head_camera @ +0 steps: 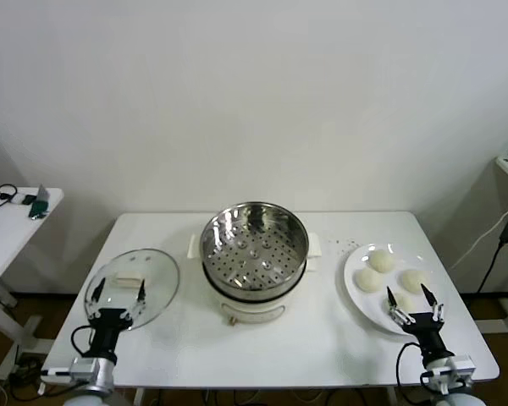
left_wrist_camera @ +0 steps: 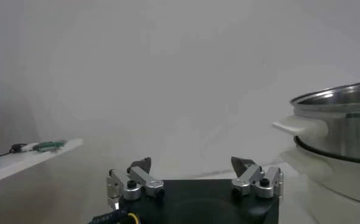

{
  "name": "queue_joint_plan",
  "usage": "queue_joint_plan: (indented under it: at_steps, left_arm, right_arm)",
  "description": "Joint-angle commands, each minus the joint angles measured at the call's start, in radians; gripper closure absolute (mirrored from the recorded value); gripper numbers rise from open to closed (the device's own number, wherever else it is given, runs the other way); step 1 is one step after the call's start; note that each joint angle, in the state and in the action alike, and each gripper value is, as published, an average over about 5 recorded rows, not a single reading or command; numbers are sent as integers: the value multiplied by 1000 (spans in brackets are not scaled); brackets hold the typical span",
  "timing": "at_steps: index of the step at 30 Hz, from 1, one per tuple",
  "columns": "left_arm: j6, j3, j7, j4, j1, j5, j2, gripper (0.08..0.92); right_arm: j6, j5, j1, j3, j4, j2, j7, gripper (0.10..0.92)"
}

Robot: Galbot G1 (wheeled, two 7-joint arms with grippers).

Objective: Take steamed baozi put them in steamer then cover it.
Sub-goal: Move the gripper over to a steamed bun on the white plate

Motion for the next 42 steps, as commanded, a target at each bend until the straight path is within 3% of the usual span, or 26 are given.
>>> queue_joint_plan:
  at_steps: [1,7,11,18,29,42]
  left_arm:
    - [-12,3,4,1,0,-5,2,177]
    - [-35,20,-3,6,3,-3,20,177]
    - [-43,24,-2,4,11,-2,27,177]
    - [-45,30,0,-4,21,3,35,177]
    - [-42,24,-3,-7,26,14,33,177]
    - [-18,8,-13,-16,20,14,36,177]
  right_arm:
    - [-223,-120,81,-7,27,-242,-129,203]
    - [-329,-93,214,-148,-64,-559,-311,203]
    - [-312,-139,403,-342,-198,-727,-491,203]
    - [-244,-225,959,-915,-449,-855,-715,203]
    - [-134,-359,1467,-1472,-744,-702,-849,203]
    - [-5,-442,1531,-1482,-1142,-370,-856,203]
